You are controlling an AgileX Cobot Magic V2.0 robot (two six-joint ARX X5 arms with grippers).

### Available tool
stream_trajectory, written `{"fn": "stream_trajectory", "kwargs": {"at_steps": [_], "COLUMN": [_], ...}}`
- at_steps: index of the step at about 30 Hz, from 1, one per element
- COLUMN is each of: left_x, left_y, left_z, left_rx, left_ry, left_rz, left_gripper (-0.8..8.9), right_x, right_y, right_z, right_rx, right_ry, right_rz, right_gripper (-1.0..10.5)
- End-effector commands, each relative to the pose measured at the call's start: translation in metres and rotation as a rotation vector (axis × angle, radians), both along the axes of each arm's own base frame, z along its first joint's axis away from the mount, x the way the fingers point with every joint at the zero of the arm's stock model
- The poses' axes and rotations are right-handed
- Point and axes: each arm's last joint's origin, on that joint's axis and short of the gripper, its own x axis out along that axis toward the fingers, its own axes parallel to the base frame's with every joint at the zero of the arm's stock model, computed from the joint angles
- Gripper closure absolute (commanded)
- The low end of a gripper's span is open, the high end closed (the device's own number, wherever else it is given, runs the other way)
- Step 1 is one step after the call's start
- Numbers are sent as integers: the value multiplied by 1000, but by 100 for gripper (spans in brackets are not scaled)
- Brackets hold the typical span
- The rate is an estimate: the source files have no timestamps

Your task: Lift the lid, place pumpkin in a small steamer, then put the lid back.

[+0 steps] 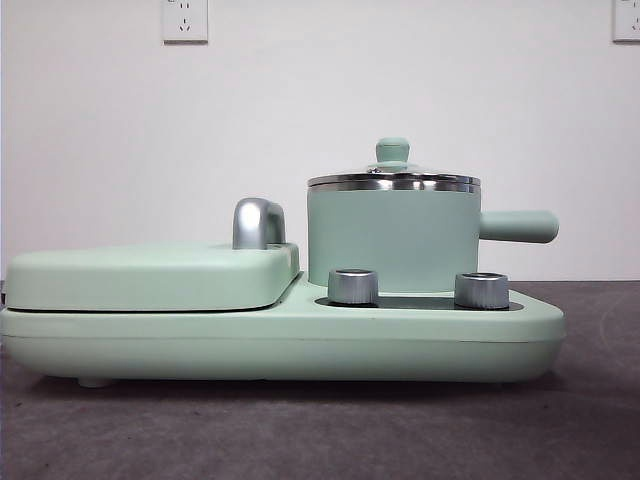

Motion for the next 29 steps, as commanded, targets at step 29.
{"fn": "stream_trajectory", "kwargs": {"at_steps": [29], "left_x": [1], "left_y": [0], "left_z": [-7], "left_rx": [-2], "left_ry": [25], "left_rz": [2], "left_gripper": [807], "right_x": [2], "right_y": [-3], "right_z": [-7], "right_rx": [30], "right_ry": [3], "right_rz": [-32], "right_gripper": [927]}}
